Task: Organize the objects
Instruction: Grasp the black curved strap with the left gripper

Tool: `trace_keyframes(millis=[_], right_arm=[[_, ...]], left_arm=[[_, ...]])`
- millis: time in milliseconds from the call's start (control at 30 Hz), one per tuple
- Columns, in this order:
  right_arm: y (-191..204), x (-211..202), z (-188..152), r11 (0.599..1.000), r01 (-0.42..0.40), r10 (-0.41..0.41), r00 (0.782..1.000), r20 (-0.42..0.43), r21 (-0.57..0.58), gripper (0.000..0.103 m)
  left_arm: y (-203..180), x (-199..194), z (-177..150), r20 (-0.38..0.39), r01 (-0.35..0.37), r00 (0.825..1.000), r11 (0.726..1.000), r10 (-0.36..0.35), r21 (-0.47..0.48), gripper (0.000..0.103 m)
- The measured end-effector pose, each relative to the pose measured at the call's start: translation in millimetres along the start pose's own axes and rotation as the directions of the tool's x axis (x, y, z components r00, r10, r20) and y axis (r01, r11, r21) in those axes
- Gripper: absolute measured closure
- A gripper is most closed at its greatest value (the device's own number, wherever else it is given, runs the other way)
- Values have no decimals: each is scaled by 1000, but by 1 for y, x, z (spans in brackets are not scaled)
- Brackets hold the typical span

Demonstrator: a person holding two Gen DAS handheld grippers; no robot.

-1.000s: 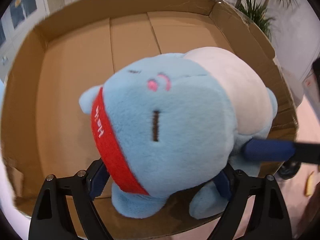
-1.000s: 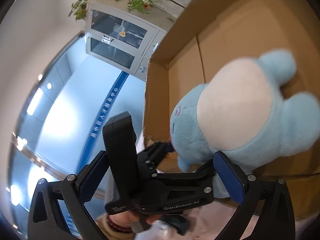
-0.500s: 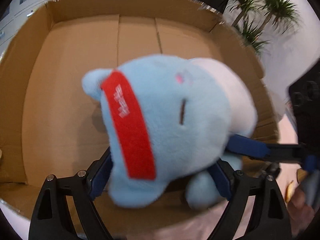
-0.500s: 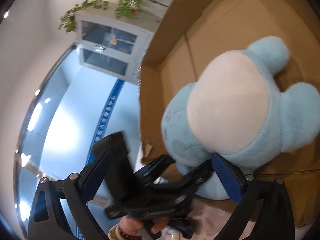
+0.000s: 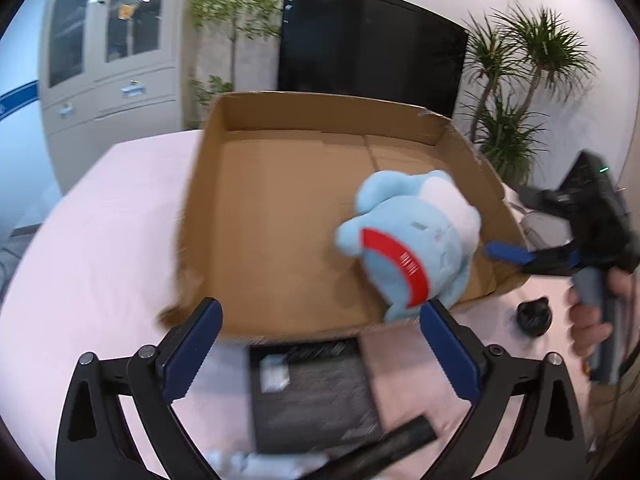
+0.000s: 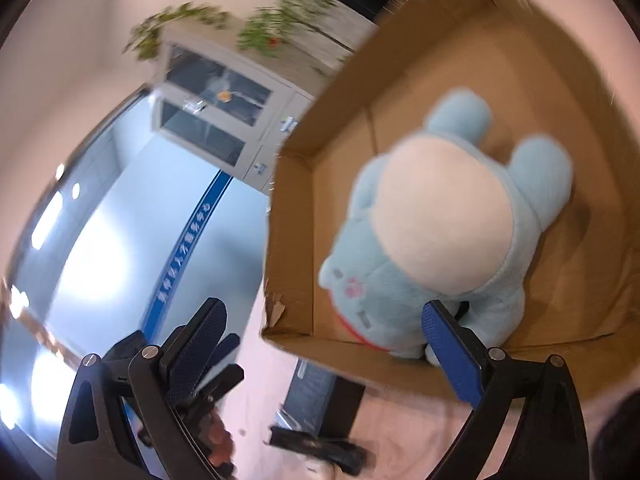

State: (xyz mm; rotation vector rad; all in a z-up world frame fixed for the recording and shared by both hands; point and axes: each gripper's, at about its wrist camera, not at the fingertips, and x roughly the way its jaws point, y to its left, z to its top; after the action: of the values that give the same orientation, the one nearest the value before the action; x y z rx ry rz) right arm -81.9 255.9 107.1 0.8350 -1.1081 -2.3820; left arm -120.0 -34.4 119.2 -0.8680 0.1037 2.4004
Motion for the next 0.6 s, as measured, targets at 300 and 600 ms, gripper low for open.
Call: trace_keyframes(millis=[300, 600], right_arm=[[46, -2, -88, 946, 47, -111, 977, -182, -321, 3], [37, 40, -157, 877, 42, -233, 908, -347, -478, 15]], left_arm=[[30, -42, -87, -76, -74, 994, 996, 78, 54, 1], [75, -50, -129, -127, -184, 974, 983, 185, 20, 1]])
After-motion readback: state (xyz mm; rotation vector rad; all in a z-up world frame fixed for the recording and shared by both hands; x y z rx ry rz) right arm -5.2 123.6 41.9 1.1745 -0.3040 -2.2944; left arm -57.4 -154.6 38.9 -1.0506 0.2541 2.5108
